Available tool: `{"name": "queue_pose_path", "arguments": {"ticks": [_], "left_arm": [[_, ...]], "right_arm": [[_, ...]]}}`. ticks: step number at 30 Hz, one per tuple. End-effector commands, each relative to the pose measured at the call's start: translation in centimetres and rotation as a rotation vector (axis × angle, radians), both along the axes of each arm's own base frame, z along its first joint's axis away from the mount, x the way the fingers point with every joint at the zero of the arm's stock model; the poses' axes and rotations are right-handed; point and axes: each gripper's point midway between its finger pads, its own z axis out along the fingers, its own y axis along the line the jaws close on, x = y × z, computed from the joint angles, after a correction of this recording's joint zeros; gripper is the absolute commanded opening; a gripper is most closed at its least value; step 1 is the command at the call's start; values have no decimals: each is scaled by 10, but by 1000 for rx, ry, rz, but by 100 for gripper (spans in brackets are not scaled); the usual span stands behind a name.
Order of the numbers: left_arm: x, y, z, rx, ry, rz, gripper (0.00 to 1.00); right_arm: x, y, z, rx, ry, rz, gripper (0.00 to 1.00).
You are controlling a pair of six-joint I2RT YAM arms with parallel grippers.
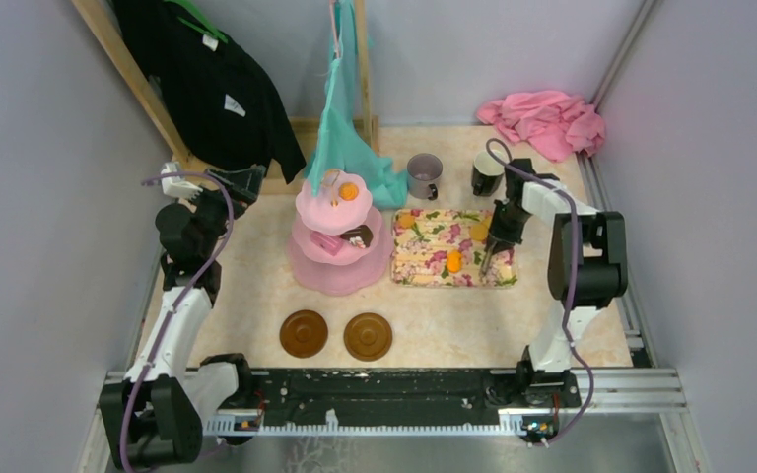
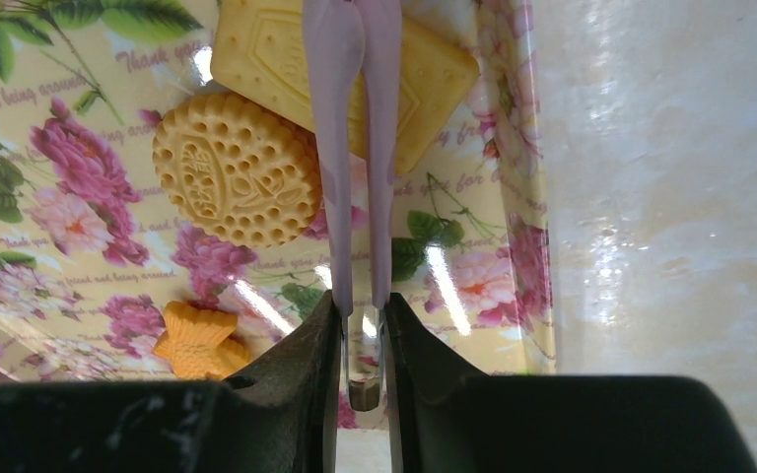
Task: Serve the afternoon tea
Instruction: Adjust the tray at the center of the board.
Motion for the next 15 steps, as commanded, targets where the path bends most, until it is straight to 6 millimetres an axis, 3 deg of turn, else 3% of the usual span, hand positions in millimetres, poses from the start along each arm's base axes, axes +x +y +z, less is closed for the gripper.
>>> {"name": "queue_pose_path", "arguments": {"ticks": [1,10,15], "left_arm": [[-4,0,23,19,-67,-10,99],[-3,0,24,14,-68,-11,99],[-3,-1,23,12,-65,-14,99]], "right_arm": [[-9,27,15,50,-5,41,2],[-5,44,33,75,-39,65,1],[5,48,61,86,-103,71,1]]}}
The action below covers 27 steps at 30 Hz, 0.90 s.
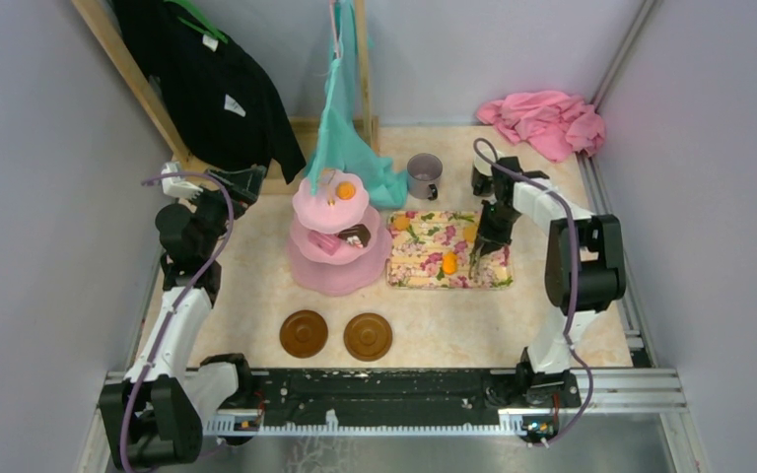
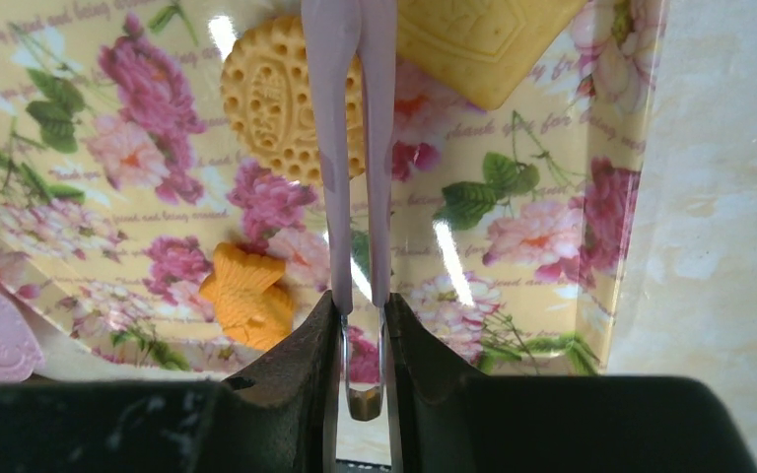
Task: Serve the afternoon tea
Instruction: Adjust the tray at the center of the board, then place the clamp on the tray.
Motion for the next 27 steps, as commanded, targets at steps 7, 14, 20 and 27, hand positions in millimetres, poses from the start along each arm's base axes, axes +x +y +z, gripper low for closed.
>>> {"name": "queue_pose_path", "arguments": {"ticks": [7,14,20,27], "left_arm": [[-3,1,23,12,-68,0,99],[-4,1,24,9,-69,-5,99],[-3,1,22,9,-64,-5,99],[-2,1,19,16,-57,-3,99]], "right_arm": [[19,13,89,32,-211,29,1],[-13,21,93,-17,-250,87,5],[-42,48,69,-103,-244,200,8],[-50,91,49,-130,-275,313,8]]}}
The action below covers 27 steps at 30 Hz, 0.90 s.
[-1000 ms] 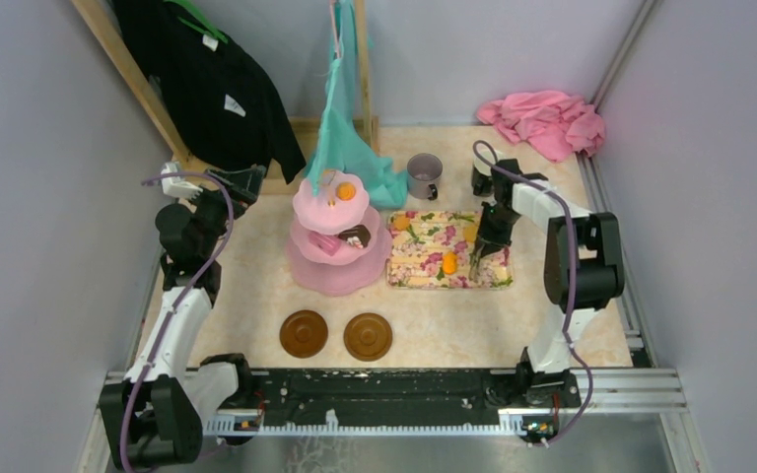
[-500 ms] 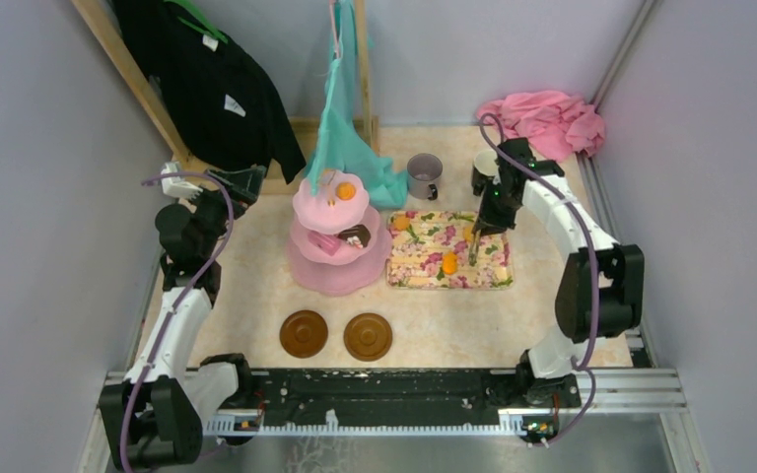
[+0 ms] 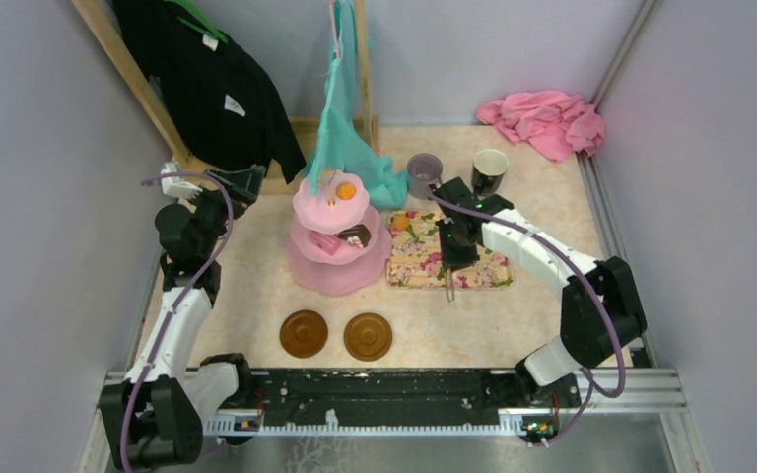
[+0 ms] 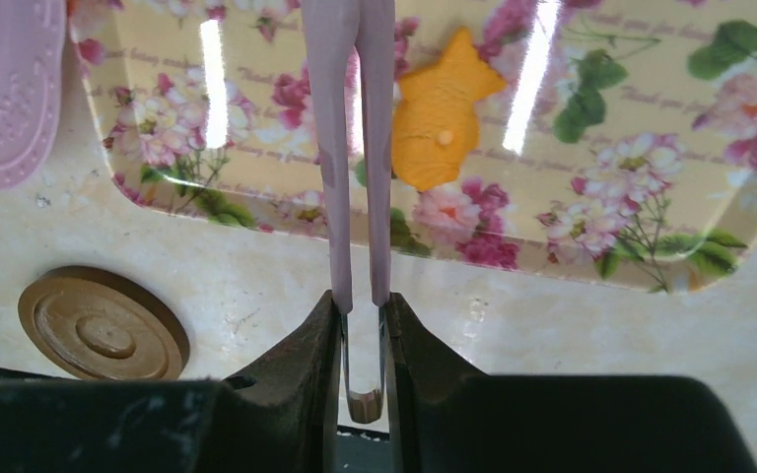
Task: Serve the afternoon tea
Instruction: Place the clamp on the tray.
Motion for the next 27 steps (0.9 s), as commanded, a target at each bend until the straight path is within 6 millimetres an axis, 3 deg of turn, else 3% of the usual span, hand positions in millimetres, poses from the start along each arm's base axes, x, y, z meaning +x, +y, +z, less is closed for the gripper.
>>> {"name": "queue_pose_path", "arguments": {"ticks": [1,14,27], "left_arm": [[-1,1,18,19,-53,-1,99],[3,3,12,24,-36,9,99],[3,2,10,22,-32,1,99]], "right_arm": [[18,23,-6,0,-90,19,9],[30,57,-51,-32,-45,112,15],[32,60,-46,-33,-118,129,43]]}}
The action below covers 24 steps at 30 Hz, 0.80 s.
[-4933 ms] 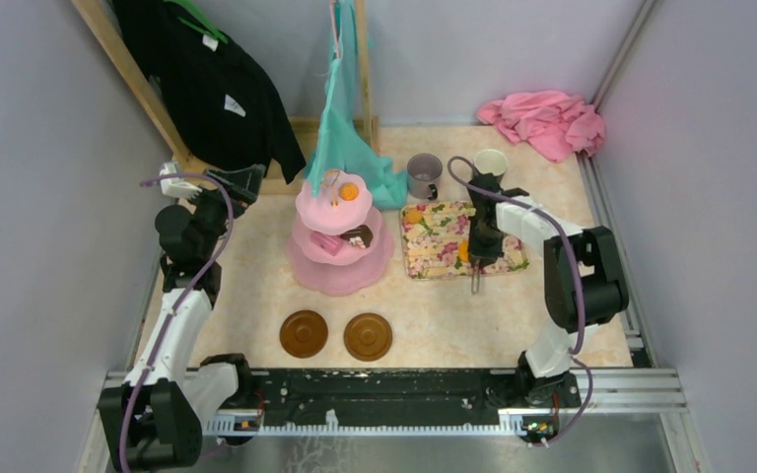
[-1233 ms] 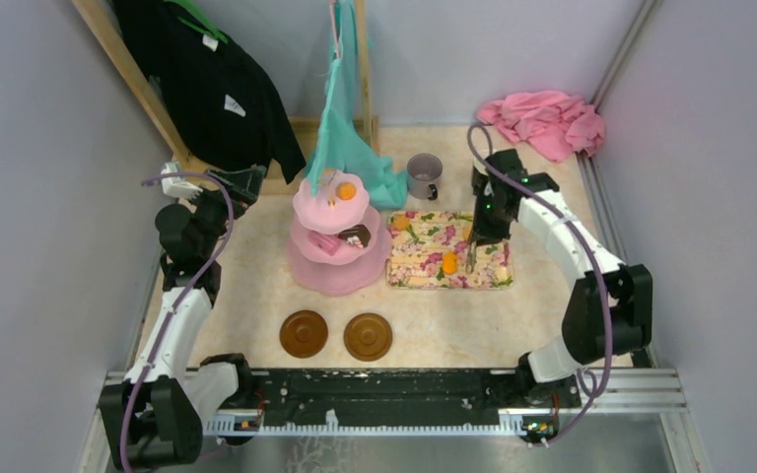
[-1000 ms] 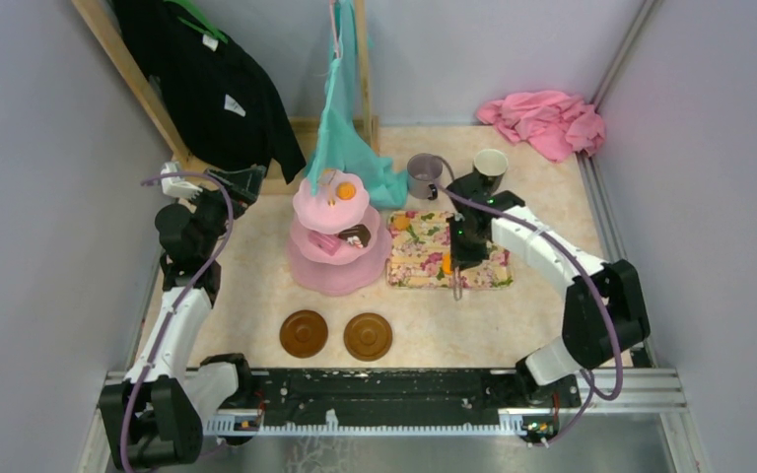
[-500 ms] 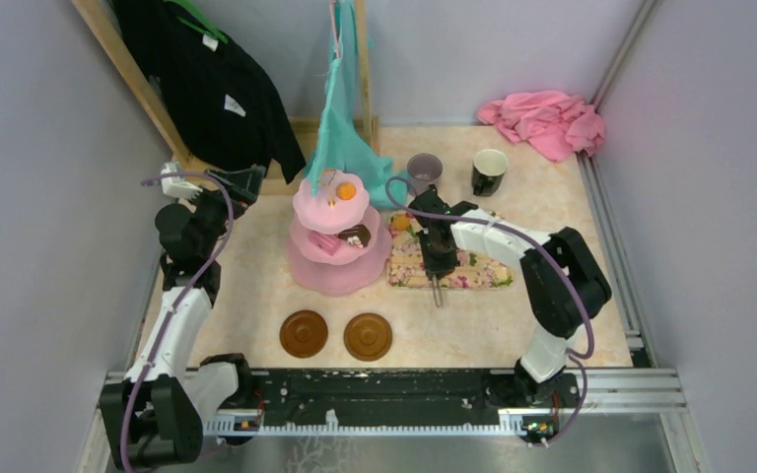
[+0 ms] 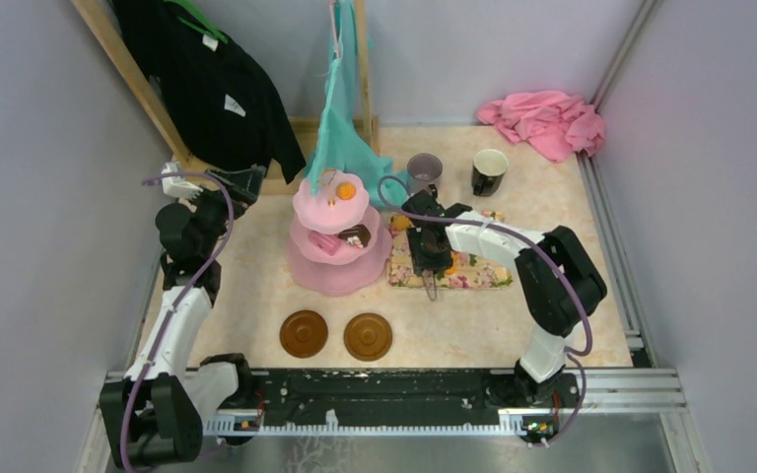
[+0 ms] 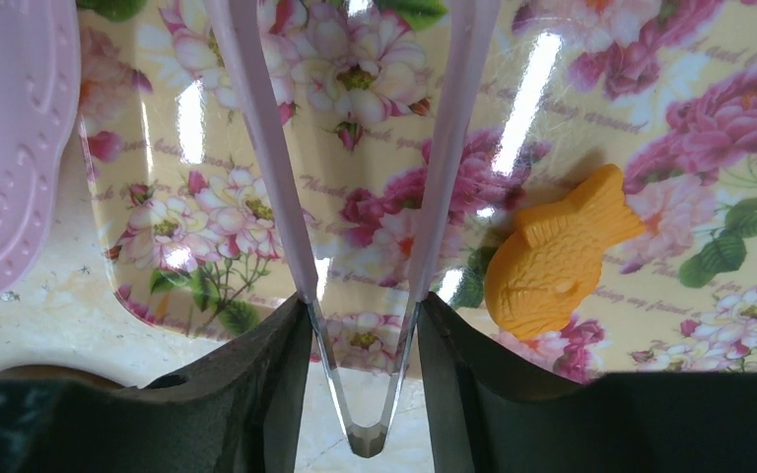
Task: Serve the afternoon tea
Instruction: Place the clamp on the tray.
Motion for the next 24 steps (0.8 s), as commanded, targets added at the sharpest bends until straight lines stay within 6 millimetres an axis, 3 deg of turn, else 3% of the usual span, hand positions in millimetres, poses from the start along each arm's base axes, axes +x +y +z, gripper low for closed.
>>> {"name": "queue_pose_path", "arguments": {"ticks": [1,13,17,21,22,24], "left_arm": [[2,1,13,17,-40,-3,99],[2,0,11,19,-35,-7,99],[2,1,12,23,-38,-2,99],[3,3,11,32,-38,7,99],[3,3,10,34,-37,9,99],[5,3,8,36,-33,11,99]], "right_arm": [[11,7,13,21,-96,13,44],[10,3,44,17,-223,33,54],[6,-4,81,-22,-325,43,54],[4,-8,137,-38,-570,48,53],[6,-10,147,-15,-643,42,60],[10,-12,163,114,-780,-40,88]]}}
